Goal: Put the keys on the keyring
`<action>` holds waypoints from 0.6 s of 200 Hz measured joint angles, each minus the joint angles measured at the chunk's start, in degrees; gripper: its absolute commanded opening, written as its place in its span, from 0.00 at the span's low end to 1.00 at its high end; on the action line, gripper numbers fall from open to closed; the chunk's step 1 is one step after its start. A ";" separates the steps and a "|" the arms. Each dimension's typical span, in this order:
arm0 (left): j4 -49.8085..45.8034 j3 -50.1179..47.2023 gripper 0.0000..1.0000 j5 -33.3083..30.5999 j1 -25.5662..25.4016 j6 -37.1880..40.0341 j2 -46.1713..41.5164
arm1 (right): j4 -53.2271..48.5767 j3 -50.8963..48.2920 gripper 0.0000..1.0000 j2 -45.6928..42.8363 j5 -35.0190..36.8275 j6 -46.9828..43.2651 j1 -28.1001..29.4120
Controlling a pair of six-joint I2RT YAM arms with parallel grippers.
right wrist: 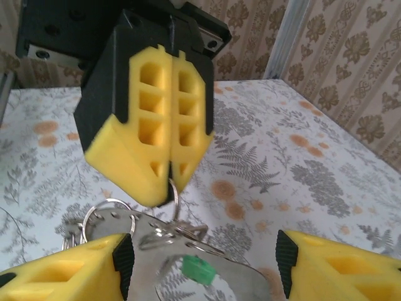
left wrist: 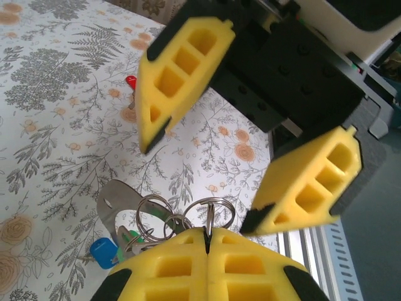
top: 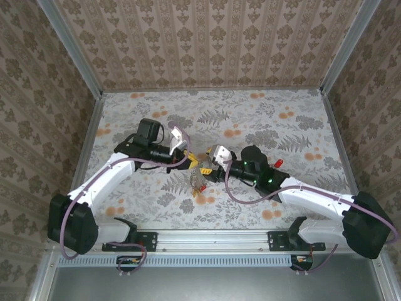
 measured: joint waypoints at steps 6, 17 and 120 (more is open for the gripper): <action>0.35 -0.13 0.00 -0.13 0.00 -0.39 -0.04 | 0.24 0.00 0.64 0.33 0.11 0.46 0.17; 0.76 -0.46 0.00 -0.42 0.00 -0.85 -0.20 | 0.50 -0.02 0.64 0.83 0.44 1.36 0.31; 2.27 -1.84 0.00 0.33 0.11 -0.24 -2.01 | 0.31 0.00 0.23 1.05 2.64 5.64 -2.73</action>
